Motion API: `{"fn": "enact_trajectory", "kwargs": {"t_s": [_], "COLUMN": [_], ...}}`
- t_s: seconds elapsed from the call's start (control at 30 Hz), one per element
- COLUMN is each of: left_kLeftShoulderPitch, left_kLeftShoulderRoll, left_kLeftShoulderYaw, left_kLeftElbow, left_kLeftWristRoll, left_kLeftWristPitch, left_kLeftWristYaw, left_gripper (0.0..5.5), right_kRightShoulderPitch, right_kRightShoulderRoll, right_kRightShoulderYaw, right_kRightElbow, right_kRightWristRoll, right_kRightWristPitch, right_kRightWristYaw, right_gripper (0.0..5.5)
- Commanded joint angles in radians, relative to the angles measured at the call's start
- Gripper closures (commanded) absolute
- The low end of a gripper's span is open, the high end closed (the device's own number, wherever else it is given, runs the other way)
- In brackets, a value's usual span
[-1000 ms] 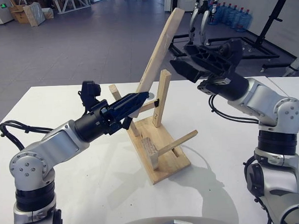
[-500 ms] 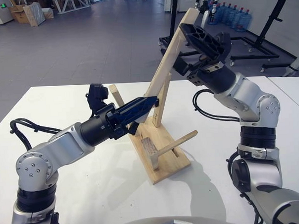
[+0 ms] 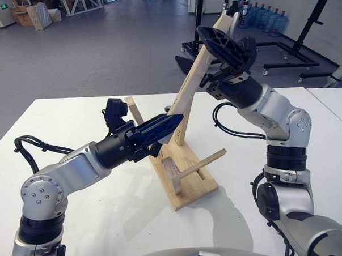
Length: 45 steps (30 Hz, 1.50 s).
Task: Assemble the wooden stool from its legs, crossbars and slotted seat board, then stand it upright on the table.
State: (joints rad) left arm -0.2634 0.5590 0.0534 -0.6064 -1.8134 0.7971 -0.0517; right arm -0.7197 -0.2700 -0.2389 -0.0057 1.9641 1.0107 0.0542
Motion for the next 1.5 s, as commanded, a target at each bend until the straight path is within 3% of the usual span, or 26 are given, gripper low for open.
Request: {"fn": "enact_trajectory", "kwargs": {"t_s": [0.03, 0.47, 0.8, 0.87, 1.07, 1.23, 1.37, 1.43, 1.5], "left_kLeftShoulderPitch": [0.009, 0.002, 0.002, -0.002, -0.019, -0.041, 0.006, 0.119, 0.305], "left_kLeftShoulderRoll": [0.007, 0.008, 0.022, 0.023, 0.015, 0.031, 0.112, 0.212, 0.347], "left_kLeftShoulderYaw": [-0.009, -0.020, -0.024, -0.025, -0.010, 0.058, 0.172, 0.245, 0.272], "left_kLeftElbow": [-0.013, -0.012, -0.011, -0.008, 0.016, 0.053, 0.019, -0.012, -0.057], "left_kLeftWristRoll": [0.012, 0.022, 0.019, 0.019, 0.075, 0.108, 0.120, 0.169, 0.369], "left_kLeftWristPitch": [-0.017, -0.027, -0.026, -0.031, -0.057, -0.101, -0.106, -0.043, 0.013], "left_kLeftWristYaw": [-0.005, -0.012, -0.007, -0.003, 0.030, 0.079, 0.099, 0.012, -0.179], "left_gripper": [3.44, 3.44, 3.44, 2.85, 1.98, 1.95, 1.95, 1.95, 1.95], "right_kRightShoulderPitch": [-0.011, -0.002, 0.040, 0.051, 0.074, 0.066, 0.058, 0.068, 0.077], "right_kRightShoulderRoll": [0.002, 0.008, -0.063, -0.076, -0.082, -0.083, -0.115, -0.146, -0.175], "right_kRightShoulderYaw": [-0.004, 0.009, 0.039, 0.042, 0.041, 0.013, -0.031, -0.055, -0.080], "right_kRightElbow": [-0.001, -0.016, -0.063, -0.070, -0.076, -0.055, -0.040, -0.044, -0.045], "right_kRightWristRoll": [0.008, 0.007, -0.071, -0.104, -0.186, -0.255, -0.291, -0.296, -0.291], "right_kRightWristPitch": [-0.010, -0.014, -0.031, -0.035, -0.053, -0.092, -0.111, -0.105, -0.099], "right_kRightWristYaw": [-0.013, -0.018, 0.006, 0.025, 0.077, 0.093, 0.107, 0.118, 0.125], "right_gripper": [0.96, 3.30, 3.41, 3.44, 3.44, 3.44, 3.44, 3.44, 3.44]}}
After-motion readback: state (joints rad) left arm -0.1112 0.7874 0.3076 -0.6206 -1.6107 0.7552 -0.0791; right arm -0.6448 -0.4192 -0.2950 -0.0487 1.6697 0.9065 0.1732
